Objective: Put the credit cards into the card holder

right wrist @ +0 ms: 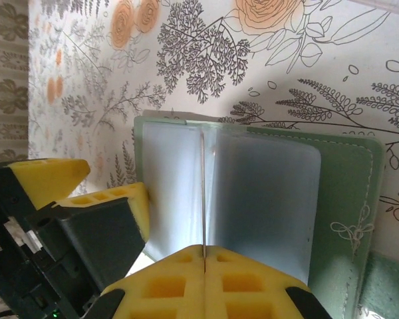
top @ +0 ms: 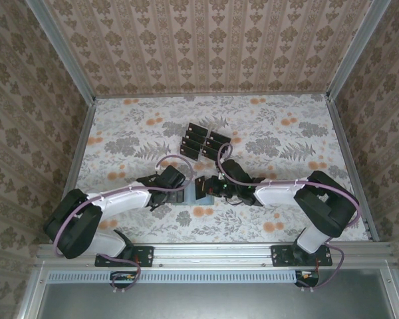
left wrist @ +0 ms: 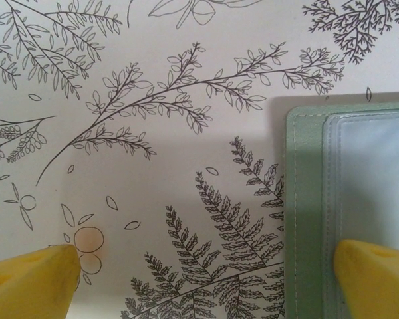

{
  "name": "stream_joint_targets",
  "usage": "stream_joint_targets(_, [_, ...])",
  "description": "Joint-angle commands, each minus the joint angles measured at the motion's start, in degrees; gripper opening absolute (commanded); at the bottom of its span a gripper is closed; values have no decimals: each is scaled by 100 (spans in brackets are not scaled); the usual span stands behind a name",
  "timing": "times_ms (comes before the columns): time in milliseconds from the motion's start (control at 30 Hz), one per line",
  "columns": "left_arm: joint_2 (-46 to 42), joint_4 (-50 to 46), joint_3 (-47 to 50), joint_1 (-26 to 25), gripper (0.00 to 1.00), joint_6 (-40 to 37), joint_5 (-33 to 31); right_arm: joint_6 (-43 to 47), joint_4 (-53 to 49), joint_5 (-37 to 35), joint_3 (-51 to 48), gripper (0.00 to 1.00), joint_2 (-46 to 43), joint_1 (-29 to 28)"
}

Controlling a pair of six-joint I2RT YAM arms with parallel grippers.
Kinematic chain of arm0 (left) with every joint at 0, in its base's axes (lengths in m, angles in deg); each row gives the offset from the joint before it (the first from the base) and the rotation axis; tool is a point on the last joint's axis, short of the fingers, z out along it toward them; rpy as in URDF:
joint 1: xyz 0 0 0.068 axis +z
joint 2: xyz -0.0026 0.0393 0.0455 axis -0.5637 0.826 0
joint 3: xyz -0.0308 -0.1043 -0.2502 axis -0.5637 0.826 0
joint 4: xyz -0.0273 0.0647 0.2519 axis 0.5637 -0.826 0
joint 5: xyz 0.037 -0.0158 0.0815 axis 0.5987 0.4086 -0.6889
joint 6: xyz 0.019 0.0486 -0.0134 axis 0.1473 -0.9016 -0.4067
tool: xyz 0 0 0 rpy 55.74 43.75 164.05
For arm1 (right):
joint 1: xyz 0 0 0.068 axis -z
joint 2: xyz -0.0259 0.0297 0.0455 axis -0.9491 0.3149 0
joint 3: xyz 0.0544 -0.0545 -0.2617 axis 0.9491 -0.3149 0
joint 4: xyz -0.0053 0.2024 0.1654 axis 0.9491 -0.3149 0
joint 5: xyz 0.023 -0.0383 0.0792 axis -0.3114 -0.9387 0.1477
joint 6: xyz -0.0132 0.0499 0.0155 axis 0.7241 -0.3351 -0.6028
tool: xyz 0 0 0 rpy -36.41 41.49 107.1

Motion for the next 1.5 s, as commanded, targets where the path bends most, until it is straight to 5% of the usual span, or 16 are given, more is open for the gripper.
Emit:
stream_joint_targets(0, [-39,-267,176,50,100,100,-88,-381,1003,136,-259,0,24,25])
stream_joint_targets(233, [-39,-212,236,50,100,100,-88,-727,1958,114,-607,0,304,29])
stream_joint_targets(1467, [1,-114,321,48,100,127,-75,-1318,3384,228,-961,0,1151,-19])
